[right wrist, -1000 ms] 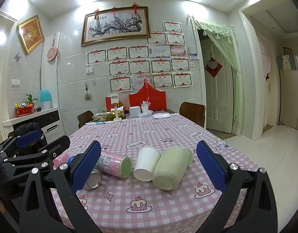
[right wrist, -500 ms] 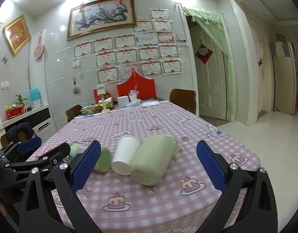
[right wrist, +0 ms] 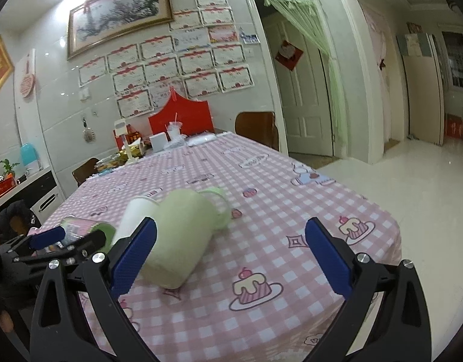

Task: Flip cup upside down
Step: 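Move the left tool to the white paper cup and close around it, then lift the white paper cup off the table with the left tool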

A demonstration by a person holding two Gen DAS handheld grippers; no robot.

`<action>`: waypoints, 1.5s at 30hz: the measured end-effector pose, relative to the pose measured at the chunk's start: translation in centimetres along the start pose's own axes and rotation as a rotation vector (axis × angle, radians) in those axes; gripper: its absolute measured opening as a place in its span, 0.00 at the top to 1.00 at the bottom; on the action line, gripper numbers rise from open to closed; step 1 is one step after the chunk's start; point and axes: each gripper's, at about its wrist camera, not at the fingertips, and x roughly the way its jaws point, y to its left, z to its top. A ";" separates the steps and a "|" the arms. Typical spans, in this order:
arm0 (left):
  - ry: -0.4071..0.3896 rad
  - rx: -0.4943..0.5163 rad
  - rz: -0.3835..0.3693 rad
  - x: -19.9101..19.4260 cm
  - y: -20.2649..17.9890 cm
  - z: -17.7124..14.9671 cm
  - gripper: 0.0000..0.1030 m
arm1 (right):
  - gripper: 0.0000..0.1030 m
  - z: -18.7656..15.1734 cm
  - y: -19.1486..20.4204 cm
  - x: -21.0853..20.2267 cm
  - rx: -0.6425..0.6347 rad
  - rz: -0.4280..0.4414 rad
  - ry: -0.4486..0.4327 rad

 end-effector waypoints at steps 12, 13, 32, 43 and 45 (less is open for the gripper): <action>0.038 0.065 0.022 2.9 -1.6 0.7 0.19 | 0.08 0.1 -1.1 2.4 0.056 0.024 0.038; 0.037 0.072 0.029 3.0 -1.6 0.7 0.21 | 0.08 0.0 -1.1 2.5 0.058 0.028 0.041; 0.140 0.046 -0.045 5.9 -1.8 0.3 0.45 | 0.08 0.0 -1.5 3.7 0.076 0.051 0.067; 0.169 -0.010 -0.087 6.8 -0.9 0.3 0.45 | 0.08 0.0 -0.9 4.1 0.064 0.050 0.085; 0.173 -0.020 -0.093 6.5 -0.6 0.3 0.45 | 0.08 -0.1 -0.7 4.0 0.061 0.045 0.086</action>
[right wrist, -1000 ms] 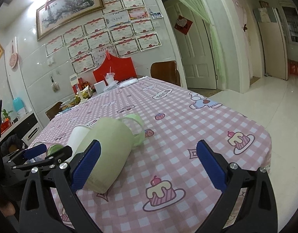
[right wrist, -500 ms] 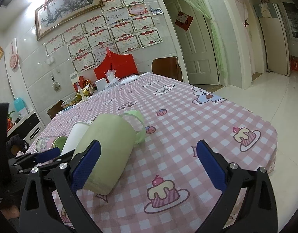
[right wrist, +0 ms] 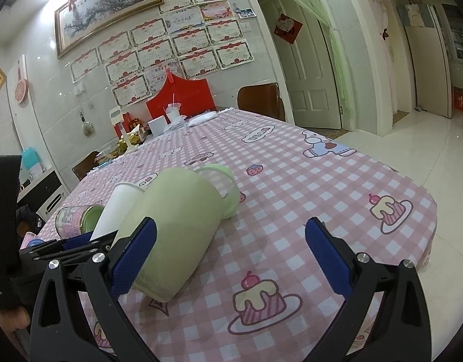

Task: Flip cup upside down
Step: 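Lift the white paper cup off the table with the left tool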

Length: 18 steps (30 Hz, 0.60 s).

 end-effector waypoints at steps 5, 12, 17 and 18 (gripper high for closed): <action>0.005 0.016 -0.030 -1.2 0.0 -1.0 0.45 | 0.08 -0.1 0.8 -0.2 -0.015 -0.003 0.006; -0.005 0.023 -0.054 -4.5 1.1 -2.9 0.46 | 0.08 -0.2 2.5 -1.4 -0.056 -0.009 -0.005; -0.022 0.020 -0.084 -6.9 2.1 -4.6 0.46 | 0.08 -0.5 4.6 -2.6 -0.105 -0.010 -0.013; -0.026 0.026 -0.089 -7.4 2.1 -4.9 0.46 | 0.08 -0.5 5.1 -2.8 -0.118 -0.018 -0.017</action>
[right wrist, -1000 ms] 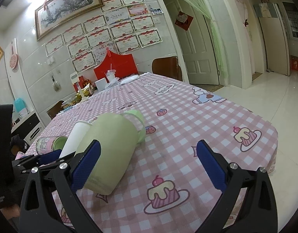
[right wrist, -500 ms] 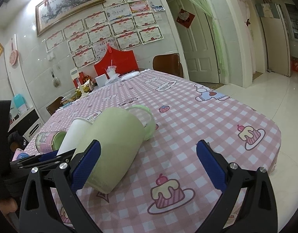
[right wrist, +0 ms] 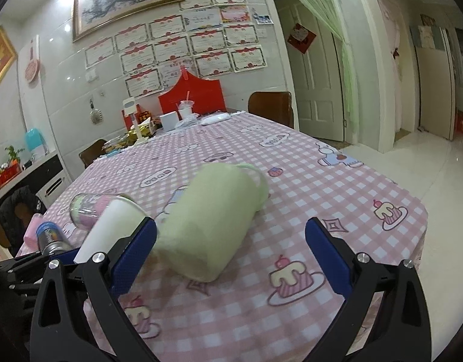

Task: Flip cup upside down
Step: 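Lift the white paper cup off the table with the left tool, then close the right tool on the white cup while the left tool opens and releases it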

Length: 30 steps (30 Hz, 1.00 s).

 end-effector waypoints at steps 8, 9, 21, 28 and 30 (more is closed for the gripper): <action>0.003 0.016 -0.043 -2.5 1.0 -2.7 0.46 | 0.08 0.0 2.2 -1.0 -0.029 0.006 0.013; 0.001 0.019 -0.050 -2.7 1.0 -3.0 0.46 | 0.08 0.0 2.6 -1.0 -0.036 0.005 0.021; -0.009 0.041 -0.117 -3.6 1.3 -4.3 0.45 | 0.07 -0.7 4.0 0.0 -0.001 0.058 0.121; -0.018 0.054 -0.124 -4.3 1.3 -4.6 0.28 | 0.07 -1.1 4.2 0.5 0.056 0.100 0.185; -0.013 0.059 -0.114 -4.4 1.3 -4.7 0.28 | 0.07 -1.3 4.3 0.5 0.076 0.117 0.207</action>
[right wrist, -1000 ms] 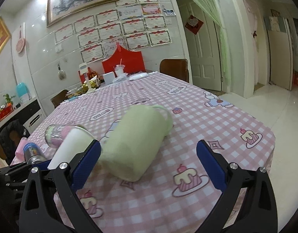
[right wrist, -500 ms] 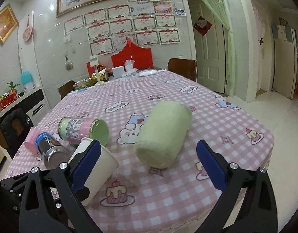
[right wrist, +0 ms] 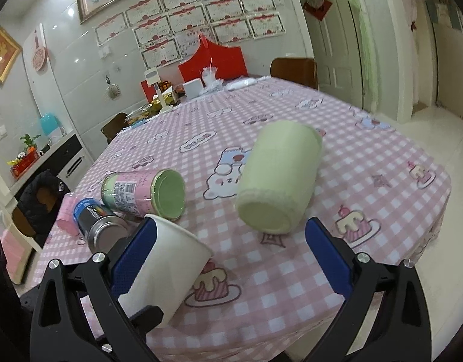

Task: Flip cup upside down
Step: 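Close the right tool on the white cup while the left tool opens and releases it, then rotate the held white cup with the right tool so its rim faces up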

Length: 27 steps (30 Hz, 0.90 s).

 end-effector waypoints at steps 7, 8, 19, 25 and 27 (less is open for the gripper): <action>-0.061 -0.040 0.024 -2.5 2.1 0.2 0.28 | 0.08 -0.1 0.2 0.5 0.065 0.082 0.075; -0.069 -0.048 0.034 -2.8 2.4 0.2 0.28 | 0.08 -0.1 0.3 0.7 0.074 0.092 0.084; -0.112 -0.168 0.156 -4.1 6.4 -0.1 0.28 | 0.08 -0.5 0.9 3.6 0.172 0.170 0.189; -0.099 -0.175 0.153 -3.7 6.8 -0.2 0.28 | 0.08 -0.7 0.9 4.4 0.209 0.220 0.234; -0.096 -0.181 0.150 -3.5 7.0 -0.3 0.28 | 0.08 -0.6 1.2 4.5 0.198 0.221 0.235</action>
